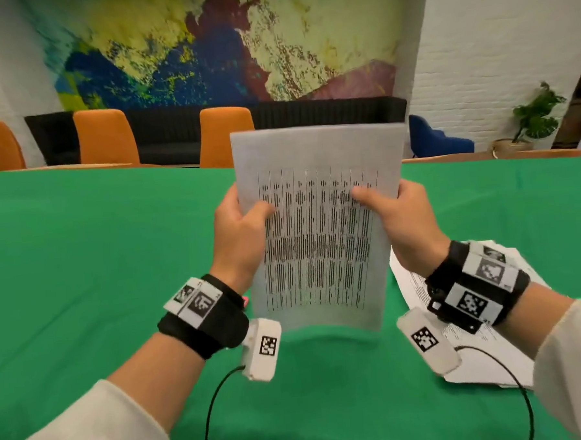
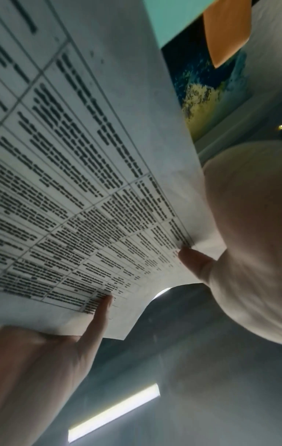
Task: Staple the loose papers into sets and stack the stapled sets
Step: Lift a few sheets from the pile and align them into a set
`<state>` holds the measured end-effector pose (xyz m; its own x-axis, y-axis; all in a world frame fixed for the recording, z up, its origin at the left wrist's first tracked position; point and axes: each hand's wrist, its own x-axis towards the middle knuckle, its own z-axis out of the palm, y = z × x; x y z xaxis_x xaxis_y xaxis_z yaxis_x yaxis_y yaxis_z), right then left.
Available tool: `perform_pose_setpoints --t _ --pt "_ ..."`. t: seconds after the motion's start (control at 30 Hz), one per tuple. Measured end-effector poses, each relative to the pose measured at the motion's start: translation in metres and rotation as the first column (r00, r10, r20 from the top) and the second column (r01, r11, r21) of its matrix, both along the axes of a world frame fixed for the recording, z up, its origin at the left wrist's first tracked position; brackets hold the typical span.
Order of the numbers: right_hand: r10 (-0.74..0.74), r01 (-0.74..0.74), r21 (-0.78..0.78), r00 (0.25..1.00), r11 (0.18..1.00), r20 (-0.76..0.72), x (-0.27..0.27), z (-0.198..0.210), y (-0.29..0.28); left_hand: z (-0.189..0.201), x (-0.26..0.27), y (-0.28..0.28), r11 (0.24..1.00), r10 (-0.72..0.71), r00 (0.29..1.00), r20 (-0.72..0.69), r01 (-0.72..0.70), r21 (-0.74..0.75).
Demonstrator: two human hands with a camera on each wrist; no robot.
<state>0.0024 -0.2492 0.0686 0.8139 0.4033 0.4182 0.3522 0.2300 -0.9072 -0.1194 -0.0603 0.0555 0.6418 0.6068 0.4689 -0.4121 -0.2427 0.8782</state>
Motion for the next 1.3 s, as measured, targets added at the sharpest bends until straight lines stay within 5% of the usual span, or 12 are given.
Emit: perform_pose_setpoints --t 0.13,0.33,0.53,0.77,0.93,1.13,1.3 --pt "0.003 -0.007 0.048 0.997 0.999 0.077 0.005 0.02 -0.001 0.022 0.001 0.003 1.0 -0.024 0.999 0.045 0.024 0.003" --pt "-0.004 0.004 0.0 0.999 1.0 0.053 0.007 0.0 0.002 0.001 -0.002 0.006 1.0 -0.023 1.0 -0.009 0.023 0.008" --pt "-0.021 0.014 0.064 0.994 0.998 0.107 0.006 0.026 0.005 0.034 0.006 0.006 1.0 -0.008 0.998 0.069 0.007 0.014" --pt "0.028 -0.027 0.026 0.999 0.999 -0.028 0.001 -0.013 0.005 -0.015 -0.003 -0.004 0.998 -0.041 0.998 -0.056 0.038 -0.058" --pt "0.028 -0.03 0.074 0.999 0.997 0.027 0.002 -0.005 0.002 -0.003 0.0 -0.001 0.997 -0.054 0.998 -0.023 0.053 -0.063" --pt "0.041 -0.041 -0.008 0.998 0.999 -0.04 0.002 -0.034 0.004 -0.047 -0.006 0.0 0.997 -0.052 0.977 -0.205 0.039 -0.069" --pt "0.076 -0.076 0.001 0.997 0.997 0.021 0.004 -0.031 0.001 -0.042 -0.004 0.003 0.996 -0.037 0.983 -0.178 0.022 -0.085"
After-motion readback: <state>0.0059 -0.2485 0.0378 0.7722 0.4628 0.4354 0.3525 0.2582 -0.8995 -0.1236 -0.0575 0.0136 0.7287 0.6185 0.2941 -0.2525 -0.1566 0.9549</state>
